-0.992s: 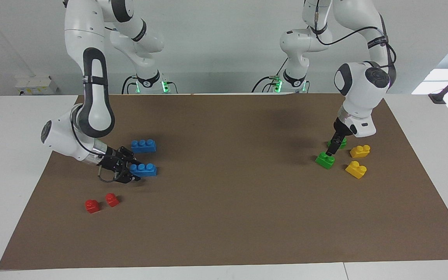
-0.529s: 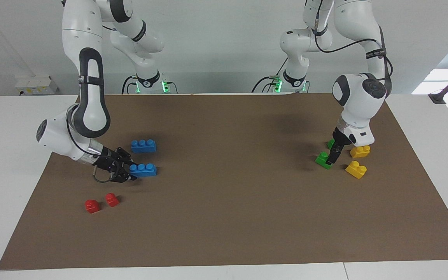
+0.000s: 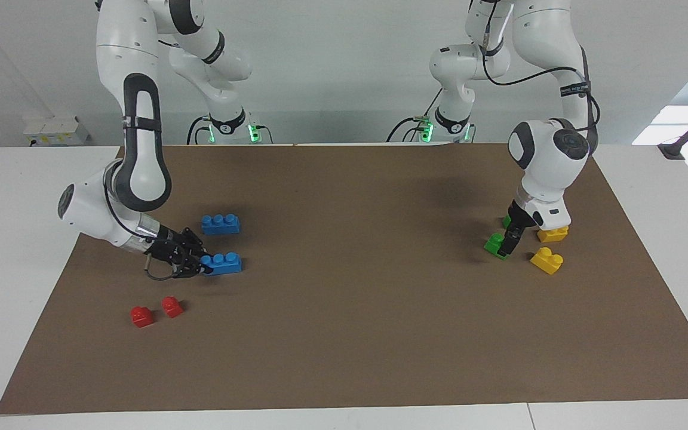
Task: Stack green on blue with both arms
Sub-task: 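Carry the blue brick to table center while the left gripper grasps green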
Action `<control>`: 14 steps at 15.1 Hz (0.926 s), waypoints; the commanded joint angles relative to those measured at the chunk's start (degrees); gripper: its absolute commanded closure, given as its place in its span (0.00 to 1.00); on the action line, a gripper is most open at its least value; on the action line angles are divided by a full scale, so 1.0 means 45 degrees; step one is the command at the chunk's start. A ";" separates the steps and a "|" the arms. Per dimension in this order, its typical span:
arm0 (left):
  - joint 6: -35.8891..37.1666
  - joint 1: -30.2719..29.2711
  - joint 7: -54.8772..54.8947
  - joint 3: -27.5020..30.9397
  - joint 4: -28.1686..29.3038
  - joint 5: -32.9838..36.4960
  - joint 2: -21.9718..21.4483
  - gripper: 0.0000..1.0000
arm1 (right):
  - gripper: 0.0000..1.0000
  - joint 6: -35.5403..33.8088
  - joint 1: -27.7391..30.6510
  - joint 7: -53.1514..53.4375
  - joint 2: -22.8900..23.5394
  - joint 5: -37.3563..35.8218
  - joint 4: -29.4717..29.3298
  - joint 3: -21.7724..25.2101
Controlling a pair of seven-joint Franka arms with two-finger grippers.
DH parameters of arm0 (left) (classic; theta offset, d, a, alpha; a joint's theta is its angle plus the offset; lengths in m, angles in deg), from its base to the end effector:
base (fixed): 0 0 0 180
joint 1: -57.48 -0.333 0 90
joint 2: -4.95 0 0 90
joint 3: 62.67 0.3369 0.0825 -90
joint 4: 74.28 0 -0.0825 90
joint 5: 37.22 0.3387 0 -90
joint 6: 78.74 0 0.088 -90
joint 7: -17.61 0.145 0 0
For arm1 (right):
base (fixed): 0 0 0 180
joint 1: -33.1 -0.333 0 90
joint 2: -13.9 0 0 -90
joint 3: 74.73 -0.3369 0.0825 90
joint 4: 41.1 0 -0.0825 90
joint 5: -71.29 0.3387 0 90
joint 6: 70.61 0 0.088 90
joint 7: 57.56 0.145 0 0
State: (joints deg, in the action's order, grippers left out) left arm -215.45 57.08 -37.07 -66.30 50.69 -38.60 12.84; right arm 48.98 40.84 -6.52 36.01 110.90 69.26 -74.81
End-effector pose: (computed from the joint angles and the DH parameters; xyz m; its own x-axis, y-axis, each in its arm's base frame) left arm 0.5290 -0.0303 0.3469 0.6086 0.7933 0.0173 0.7908 -0.6081 0.0700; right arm 0.5769 -0.0245 0.2993 0.1218 -0.8203 -0.5588 -0.9925 -0.1082 -0.0575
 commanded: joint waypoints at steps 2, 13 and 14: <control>-0.0809 -0.0068 -0.0036 0.0024 0.0470 -0.0160 0.0003 0.03 | 1.00 -0.0129 -0.0973 0.1694 -0.0944 0.0435 -0.0149 -0.0236; -0.1359 -0.0068 -0.0094 0.0044 0.0628 -0.0160 0.0374 0.12 | 1.00 0.4126 -0.7088 0.8815 -0.1573 0.1939 -0.0133 -0.0315; -0.1359 -0.0068 -0.0094 0.0044 0.0628 -0.0160 0.0355 0.15 | 1.00 0.4128 -0.7246 0.8660 -0.1457 0.1900 -0.0034 -0.0315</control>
State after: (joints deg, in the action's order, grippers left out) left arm -220.21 56.98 -37.21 -66.14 52.86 -38.62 14.48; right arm 66.12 9.30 33.40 29.20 117.97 67.18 -76.50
